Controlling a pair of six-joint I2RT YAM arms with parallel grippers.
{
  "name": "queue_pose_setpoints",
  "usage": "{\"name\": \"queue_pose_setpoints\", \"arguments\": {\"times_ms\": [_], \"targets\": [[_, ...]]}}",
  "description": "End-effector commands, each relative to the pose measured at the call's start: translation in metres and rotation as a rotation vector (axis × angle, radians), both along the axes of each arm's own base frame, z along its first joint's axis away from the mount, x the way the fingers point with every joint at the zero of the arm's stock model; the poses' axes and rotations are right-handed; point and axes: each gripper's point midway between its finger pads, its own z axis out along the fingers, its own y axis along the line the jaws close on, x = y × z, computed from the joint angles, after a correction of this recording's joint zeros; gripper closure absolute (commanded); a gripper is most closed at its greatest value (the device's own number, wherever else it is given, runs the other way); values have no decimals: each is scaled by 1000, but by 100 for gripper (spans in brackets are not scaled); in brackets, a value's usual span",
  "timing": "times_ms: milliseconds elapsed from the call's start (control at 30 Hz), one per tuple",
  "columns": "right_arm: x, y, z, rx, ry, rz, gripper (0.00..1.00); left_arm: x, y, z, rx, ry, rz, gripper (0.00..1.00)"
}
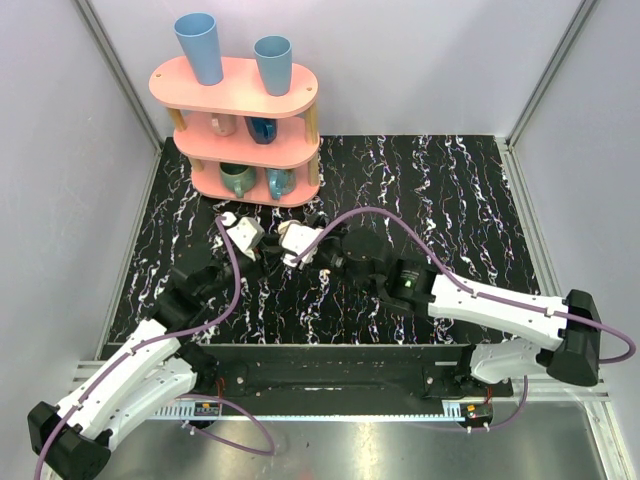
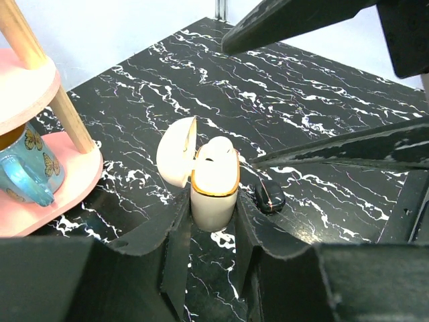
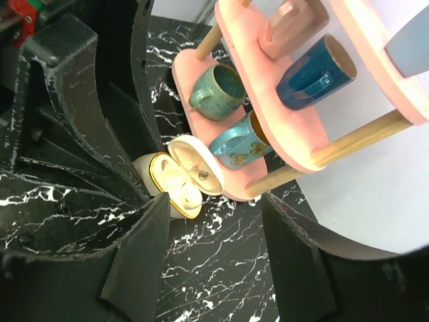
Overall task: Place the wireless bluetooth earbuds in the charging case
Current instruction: Pick up the left earbud from the center of the board.
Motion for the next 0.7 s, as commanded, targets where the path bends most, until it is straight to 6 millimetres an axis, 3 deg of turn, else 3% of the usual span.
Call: {"name": "queue_pose_setpoints", "arguments": {"times_ms": [0,200,267,367,400,433,467,500,533,567,667], "targets": [[-8,-6,37,128,-51,12,33,2,2,39,-76,-98,16,100],[4,-33,66,280,-53,-136,30,2,6,38,-71,-105,33,100],[20,-51,74,359,-55,-280,23,2,8,37,-68,-108,45,100],[54,-84,64,440,15,-538,23,4,12,35,-57,-109,71,100],[61,-85,53,530,118,-589,23,5,15,35,-54,-111,82,100],[75,-105,31,495,179,-678,24,5,16,35,-51,-112,89,100],[82,-111,25,537,246,-703,25,6,19,34,-52,-111,107,100],[85,-112,12,663,391,-721,26,5,21,37,-58,-120,116,100],[96,-126,-13,652,520,-734,27,6,23,36,-59,-119,125,100],[96,-125,-30,751,659,-750,30,7,26,35,-63,-118,148,100],[89,-116,-78,759,893,-741,37,8,34,39,-77,-133,187,100]]}}
